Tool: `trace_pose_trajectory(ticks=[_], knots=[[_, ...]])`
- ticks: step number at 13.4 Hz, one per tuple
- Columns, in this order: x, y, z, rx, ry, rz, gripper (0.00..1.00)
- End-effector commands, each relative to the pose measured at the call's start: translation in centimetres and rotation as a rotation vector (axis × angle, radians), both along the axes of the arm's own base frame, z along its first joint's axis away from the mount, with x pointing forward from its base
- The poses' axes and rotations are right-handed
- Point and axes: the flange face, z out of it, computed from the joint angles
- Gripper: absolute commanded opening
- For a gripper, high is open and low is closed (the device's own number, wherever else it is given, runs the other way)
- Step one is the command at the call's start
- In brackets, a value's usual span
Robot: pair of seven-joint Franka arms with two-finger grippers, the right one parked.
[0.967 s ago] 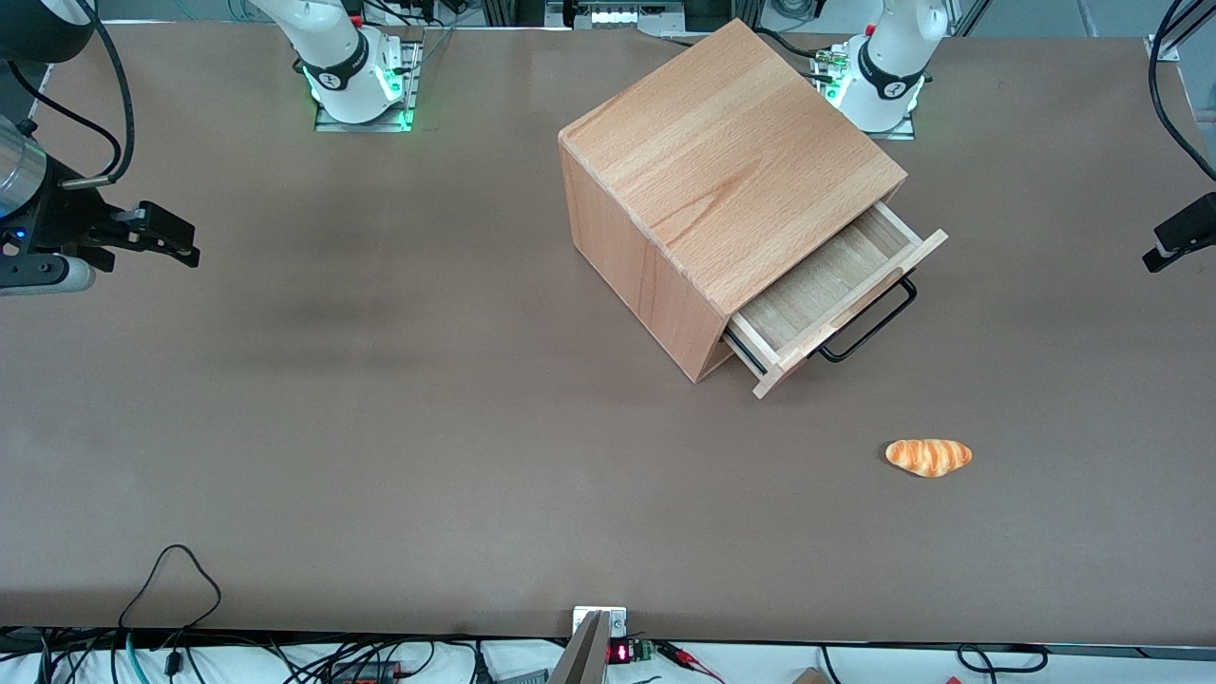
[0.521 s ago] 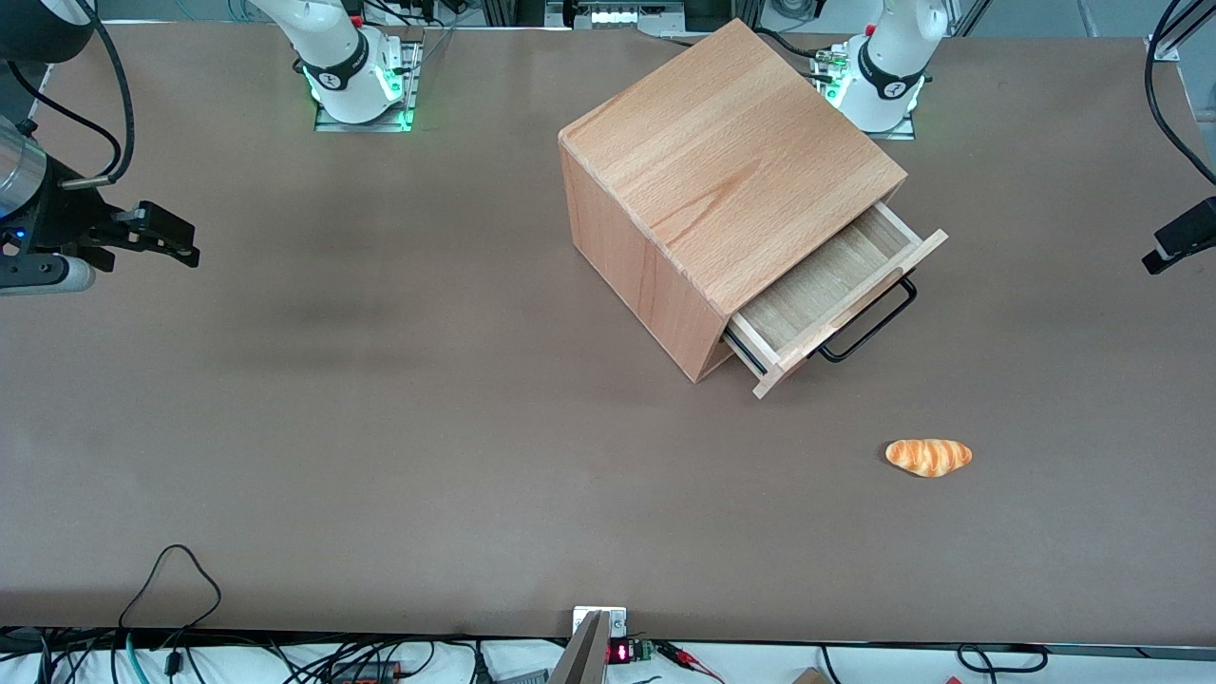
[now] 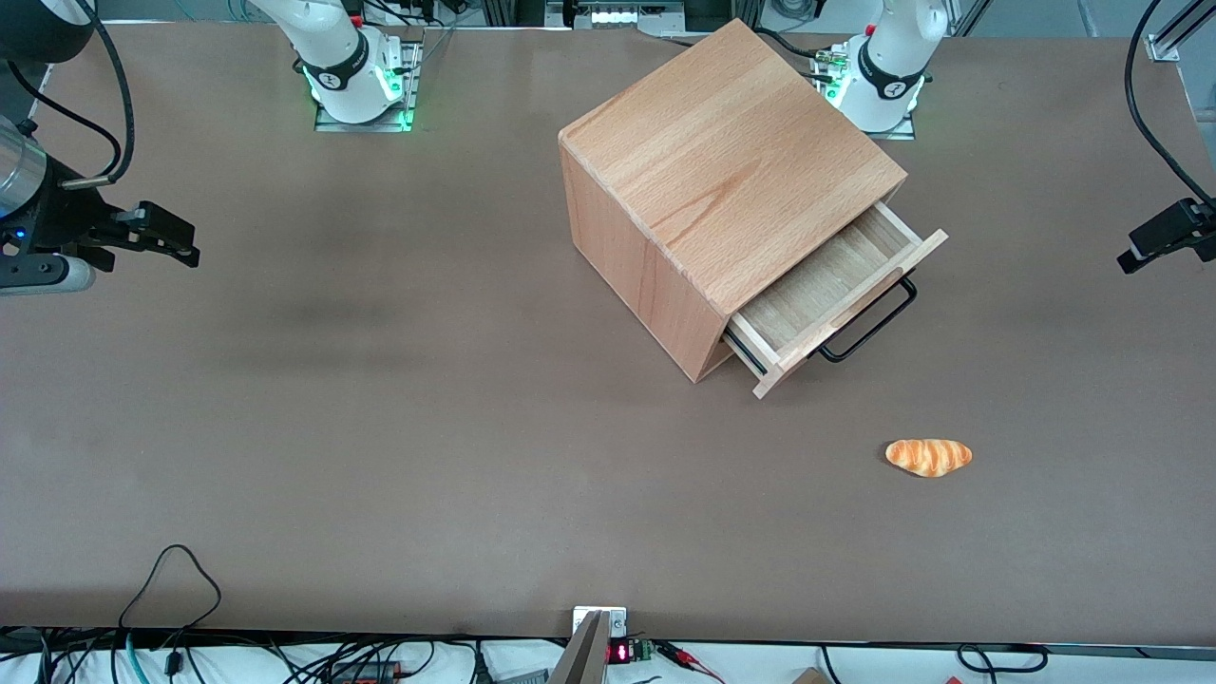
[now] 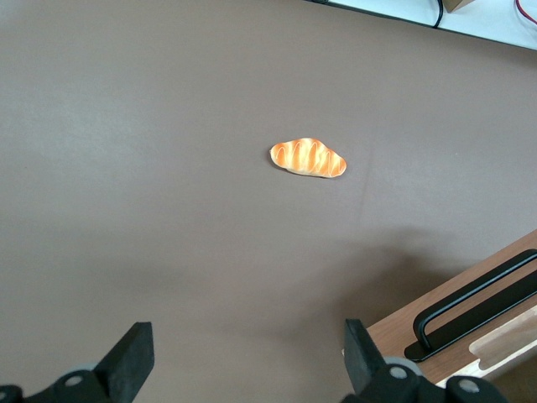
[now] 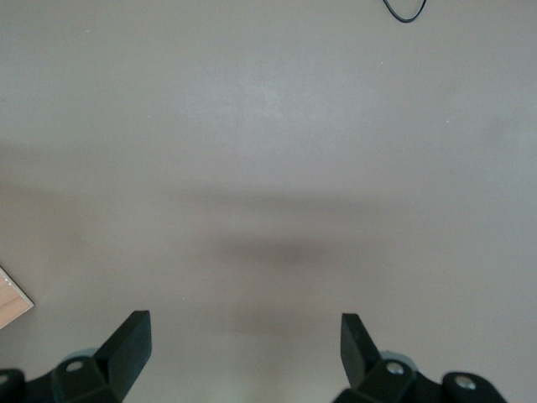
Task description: Open top drawer with left arm
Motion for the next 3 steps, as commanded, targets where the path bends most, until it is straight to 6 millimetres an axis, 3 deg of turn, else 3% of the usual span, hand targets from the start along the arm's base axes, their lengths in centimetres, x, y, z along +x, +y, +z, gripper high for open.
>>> trace_pose_trajectory(ticks=[1,3], knots=[[-0.13,-0.14,0.82,0.026,0.007,0.010,1.00],[-0.14,-0.06,0.96,0.027,0.004,0.010,1.00]])
